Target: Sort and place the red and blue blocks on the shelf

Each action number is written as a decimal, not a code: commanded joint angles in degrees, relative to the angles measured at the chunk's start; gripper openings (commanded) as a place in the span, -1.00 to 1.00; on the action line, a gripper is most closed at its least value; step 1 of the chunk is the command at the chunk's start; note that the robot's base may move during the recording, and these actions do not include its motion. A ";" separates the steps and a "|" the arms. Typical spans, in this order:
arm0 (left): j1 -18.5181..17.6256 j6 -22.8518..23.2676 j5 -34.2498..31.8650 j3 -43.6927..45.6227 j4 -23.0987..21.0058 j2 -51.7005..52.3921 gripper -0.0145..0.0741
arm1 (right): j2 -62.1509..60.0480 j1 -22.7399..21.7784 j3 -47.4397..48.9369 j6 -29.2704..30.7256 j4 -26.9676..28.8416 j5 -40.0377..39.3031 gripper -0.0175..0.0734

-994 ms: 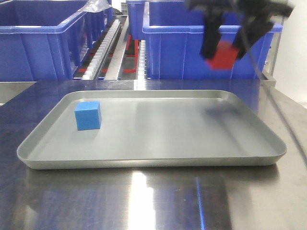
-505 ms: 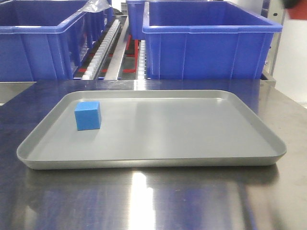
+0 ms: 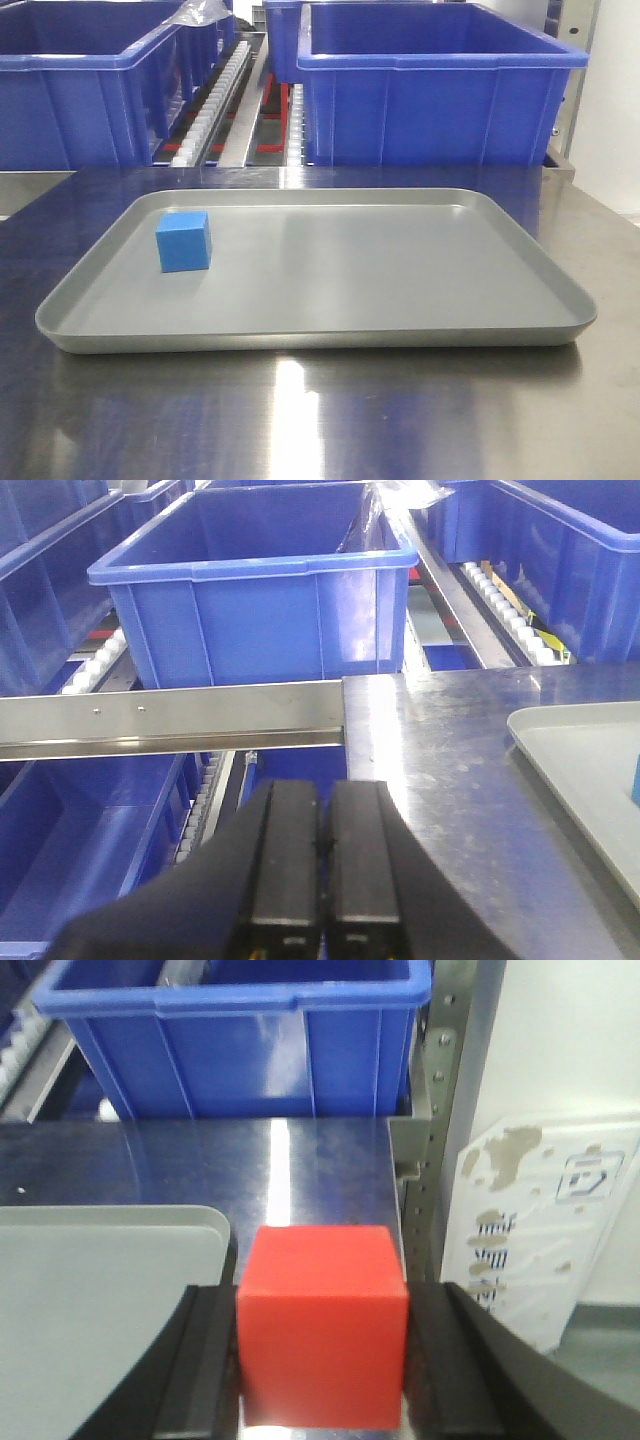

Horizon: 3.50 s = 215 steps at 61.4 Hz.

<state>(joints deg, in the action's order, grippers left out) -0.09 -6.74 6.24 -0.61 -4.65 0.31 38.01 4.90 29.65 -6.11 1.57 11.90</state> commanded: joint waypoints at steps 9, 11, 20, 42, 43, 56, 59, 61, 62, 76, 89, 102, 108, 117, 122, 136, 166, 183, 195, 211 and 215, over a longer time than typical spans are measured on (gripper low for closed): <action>0.08 0.33 -4.48 -1.32 -0.15 0.98 -0.39 | -12.90 -0.32 -1.61 0.69 -0.53 -4.84 -0.51; 0.08 0.33 -4.48 -1.32 -0.15 0.98 -0.39 | -14.40 -0.32 -1.67 0.69 -0.53 -4.72 -0.51; 0.08 0.33 -4.48 -1.32 -0.15 0.98 -0.39 | -18.80 -0.32 -1.67 0.69 -0.53 -3.58 -0.51; 0.08 0.33 -4.48 -1.32 -0.15 0.98 -0.39 | -18.92 -0.32 -1.67 0.69 -0.53 -3.58 -0.51; 0.08 0.33 -4.48 -1.32 -0.15 0.98 -0.39 | -18.92 -0.32 -1.67 0.69 -0.53 -3.58 -0.51; 0.08 0.33 -4.48 -1.32 -0.15 0.98 -0.39 | -18.92 -0.32 -1.67 0.69 -0.53 -3.58 -0.51; 0.08 0.33 -4.48 -1.32 -0.15 0.98 -0.39 | -18.92 -0.32 -1.67 0.69 -0.53 -3.58 -0.51; 0.08 0.33 -4.48 -1.32 -0.15 0.98 -0.39 | -18.92 -0.32 -1.67 0.69 -0.53 -3.58 -0.51; 0.08 0.33 -4.48 -1.32 -0.15 0.98 -0.39 | -18.92 -0.32 -1.67 0.69 -0.53 -3.58 -0.51; 0.08 0.33 -4.48 -1.32 -0.15 0.98 -0.39 | -18.92 -0.32 -1.67 0.69 -0.53 -3.58 -0.51; -0.20 0.33 -4.48 -1.32 -0.15 0.98 -0.39 | -18.92 -0.32 -1.67 0.69 -0.53 -3.58 -0.51; -0.28 0.33 -4.48 1.07 0.11 -1.76 -0.39 | -18.92 -0.32 -1.67 0.69 -0.53 -3.58 -0.51; -0.28 0.33 -4.48 4.99 0.11 -5.94 -0.39 | -18.92 -0.32 -1.67 0.69 -0.53 -3.58 -0.51; -0.28 0.33 -4.48 12.39 0.55 -14.12 -0.39 | -18.92 -0.32 -1.67 0.69 -0.53 -3.58 -0.51; -0.28 0.33 -4.48 16.47 0.55 -19.41 -0.39 | -18.92 -0.32 -1.67 0.69 -0.53 -3.58 -0.51; -4.21 0.49 -4.59 25.36 0.55 -31.86 -0.39 | -18.92 -0.32 -1.67 0.69 -0.53 -3.58 -0.51; -24.03 15.10 9.67 47.03 0.45 -65.34 -0.39 | -18.92 -0.32 -1.67 0.69 -0.53 -3.58 -0.51; -28.47 28.62 26.79 61.33 1.47 -81.38 -0.38 | -18.92 -0.32 -1.67 0.69 -0.53 -3.58 -0.51; -28.96 34.46 36.99 69.99 3.38 -89.86 -0.10 | -18.92 -0.32 -1.67 0.69 -0.53 -3.58 -0.51; -28.96 41.42 48.71 80.01 4.14 -97.83 0.56 | -18.92 -0.32 -1.67 0.69 -0.53 -3.58 -0.51; -28.96 42.41 51.63 82.42 4.65 -99.71 0.57 | -18.92 -0.32 -1.67 0.69 -0.53 -3.58 -0.51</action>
<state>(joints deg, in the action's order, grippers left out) -28.67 33.58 54.96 77.38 -0.64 -99.86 18.82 4.90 26.35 -6.01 1.57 13.07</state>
